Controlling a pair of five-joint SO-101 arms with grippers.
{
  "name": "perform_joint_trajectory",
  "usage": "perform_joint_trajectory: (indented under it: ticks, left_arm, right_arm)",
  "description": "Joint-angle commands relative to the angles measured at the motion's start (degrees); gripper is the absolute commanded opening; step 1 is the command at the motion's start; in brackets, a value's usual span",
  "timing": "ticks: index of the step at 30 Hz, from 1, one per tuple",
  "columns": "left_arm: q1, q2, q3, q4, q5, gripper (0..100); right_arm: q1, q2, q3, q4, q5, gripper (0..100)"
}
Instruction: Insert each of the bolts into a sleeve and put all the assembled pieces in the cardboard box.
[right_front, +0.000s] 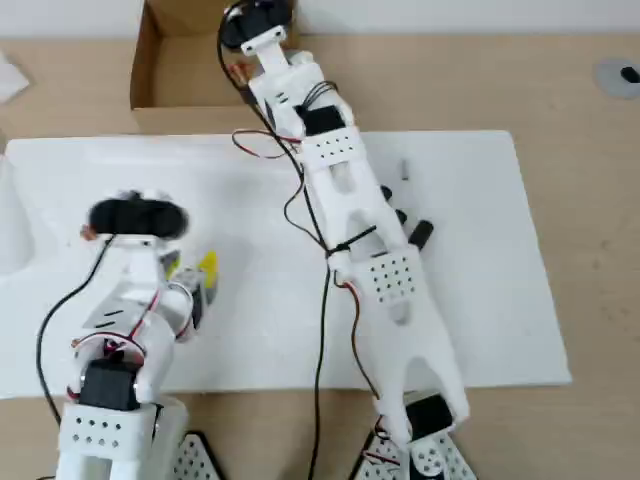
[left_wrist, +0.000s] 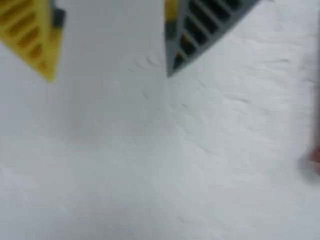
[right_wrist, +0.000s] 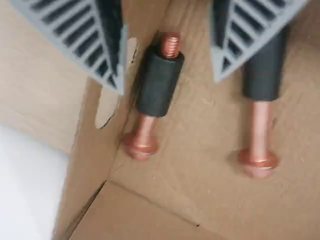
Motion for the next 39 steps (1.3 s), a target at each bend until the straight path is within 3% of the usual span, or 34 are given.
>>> perform_joint_trajectory:
  ticks: [1, 8, 14, 20, 28, 33, 39]
  left_arm:
    - [-5.8, 0.7, -4.0, -2.3, 2.9, 18]
    - [-11.3, 20.3, -14.7, -0.4, 2.9, 18]
    - [-12.1, 46.9, -33.0, 0.9, 5.5, 16]
    - [-12.0, 66.0, -51.7, 12.4, 4.3, 16]
    - [-12.7, 68.6, -57.4, 23.5, -3.5, 16]
    - [-17.8, 68.6, -57.7, 30.2, -4.6, 16]
    - [-22.7, 68.5, -56.6, 30.8, -6.9, 16]
  right_arm:
    - [0.9, -0.8, -8.5, 5.0, 0.1, 14.3]
    - [1.9, -0.9, -31.5, 31.2, 0.0, 14.3]
    - [4.8, -6.9, -30.7, 51.5, -4.7, 14.2]
    - [10.9, -14.0, -30.7, 65.0, -8.5, 14.2]
    - [19.3, -19.9, -30.5, 65.3, -3.7, 14.2]
    - [21.8, -19.9, -28.6, 65.3, -2.0, 14.2]
    - [24.5, -20.1, -20.1, 65.3, -0.1, 14.2]
